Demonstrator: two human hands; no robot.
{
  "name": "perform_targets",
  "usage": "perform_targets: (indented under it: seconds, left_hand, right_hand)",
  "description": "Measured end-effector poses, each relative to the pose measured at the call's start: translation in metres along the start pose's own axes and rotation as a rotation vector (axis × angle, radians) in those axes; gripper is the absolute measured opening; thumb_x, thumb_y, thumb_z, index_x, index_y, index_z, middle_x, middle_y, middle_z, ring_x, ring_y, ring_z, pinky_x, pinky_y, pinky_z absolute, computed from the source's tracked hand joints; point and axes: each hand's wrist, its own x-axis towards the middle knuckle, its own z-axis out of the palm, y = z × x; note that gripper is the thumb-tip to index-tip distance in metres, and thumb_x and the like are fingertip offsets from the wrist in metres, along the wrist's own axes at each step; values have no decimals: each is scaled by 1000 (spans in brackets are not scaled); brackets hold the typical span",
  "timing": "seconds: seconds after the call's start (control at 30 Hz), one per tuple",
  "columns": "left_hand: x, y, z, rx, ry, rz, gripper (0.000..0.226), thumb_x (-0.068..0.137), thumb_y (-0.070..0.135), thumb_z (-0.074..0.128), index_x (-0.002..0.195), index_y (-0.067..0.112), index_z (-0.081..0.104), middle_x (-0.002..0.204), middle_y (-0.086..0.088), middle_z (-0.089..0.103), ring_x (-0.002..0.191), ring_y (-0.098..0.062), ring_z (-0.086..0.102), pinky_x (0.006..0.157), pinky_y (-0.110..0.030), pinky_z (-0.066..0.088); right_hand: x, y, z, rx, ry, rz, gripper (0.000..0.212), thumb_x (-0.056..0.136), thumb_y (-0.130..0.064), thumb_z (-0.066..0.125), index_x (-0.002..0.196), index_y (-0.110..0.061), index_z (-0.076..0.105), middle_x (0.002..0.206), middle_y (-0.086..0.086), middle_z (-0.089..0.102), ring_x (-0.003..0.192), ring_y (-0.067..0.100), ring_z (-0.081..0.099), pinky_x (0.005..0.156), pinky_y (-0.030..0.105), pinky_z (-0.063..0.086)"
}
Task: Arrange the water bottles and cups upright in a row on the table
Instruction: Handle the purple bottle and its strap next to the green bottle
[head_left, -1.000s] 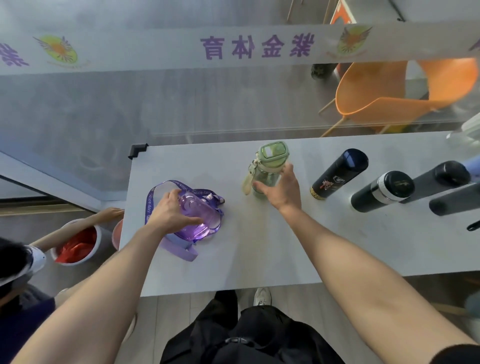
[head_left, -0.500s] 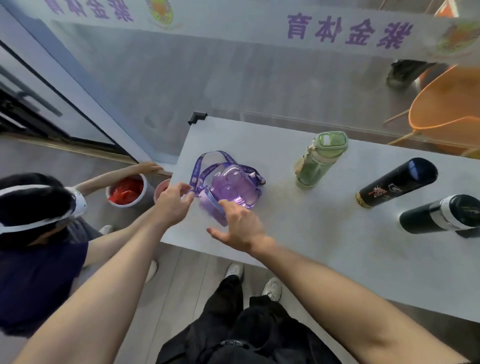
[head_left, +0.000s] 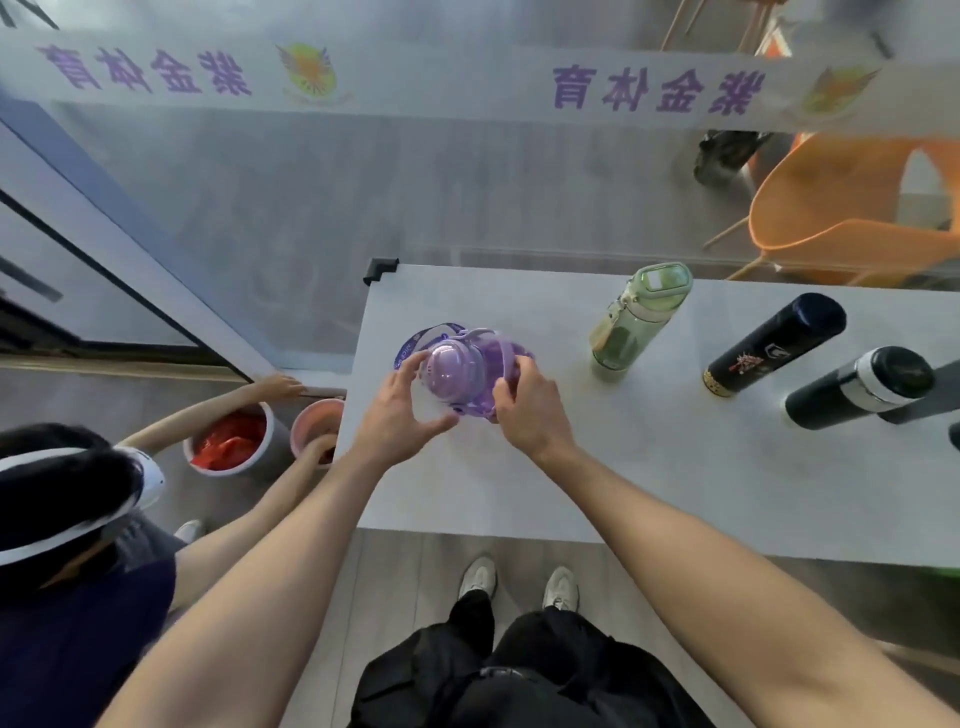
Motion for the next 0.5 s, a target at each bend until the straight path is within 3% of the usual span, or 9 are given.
perform_targets:
  seconds: [0.1, 0.2, 0.3, 0.4, 0.5]
  left_hand:
    - [29, 35, 0, -24, -2, 106, 84, 84, 64, 83, 153, 42, 41, 147, 3, 55, 129, -20, 57, 104, -41, 52]
    - [52, 71, 8, 13, -51, 149, 85, 76, 64, 89, 139, 30, 45, 134, 0, 61, 113, -26, 64, 94, -44, 58]
    - [64, 93, 20, 104, -46, 149, 80, 73, 56, 91, 129, 26, 43, 118, -1, 63, 103, -31, 66, 83, -44, 58]
    - [77, 103, 24, 160, -43, 165, 76, 73, 54, 89, 126, 23, 43, 108, -5, 67, 96, -36, 67, 80, -46, 59]
    - [87, 110, 24, 198, -46, 187, 75, 72, 54, 86, 126, 25, 43, 105, -7, 70, 92, -38, 67, 79, -47, 60]
  right_hand:
    - [12, 21, -20, 79, 41, 182, 27, 102, -26, 53, 116, -8, 69, 111, 15, 78, 104, 37, 71, 93, 46, 57]
    - [18, 48, -29, 98, 10, 265, 28, 103, -31, 53, 107, -10, 71, 108, 16, 77, 101, 38, 72, 92, 48, 59]
    - [19, 61, -33, 268, -57, 353, 35, 100, -49, 52, 112, -19, 67, 108, 13, 76, 88, 39, 79, 83, 56, 66]
    - [9, 66, -43, 301, -93, 467, 45, 110, -51, 49, 129, -12, 62, 117, 13, 72, 78, 33, 82, 70, 41, 66]
    - [-6, 90, -46, 91, -151, 453, 56, 108, -58, 40, 125, -12, 66, 123, 14, 71, 100, 34, 78, 92, 48, 63]
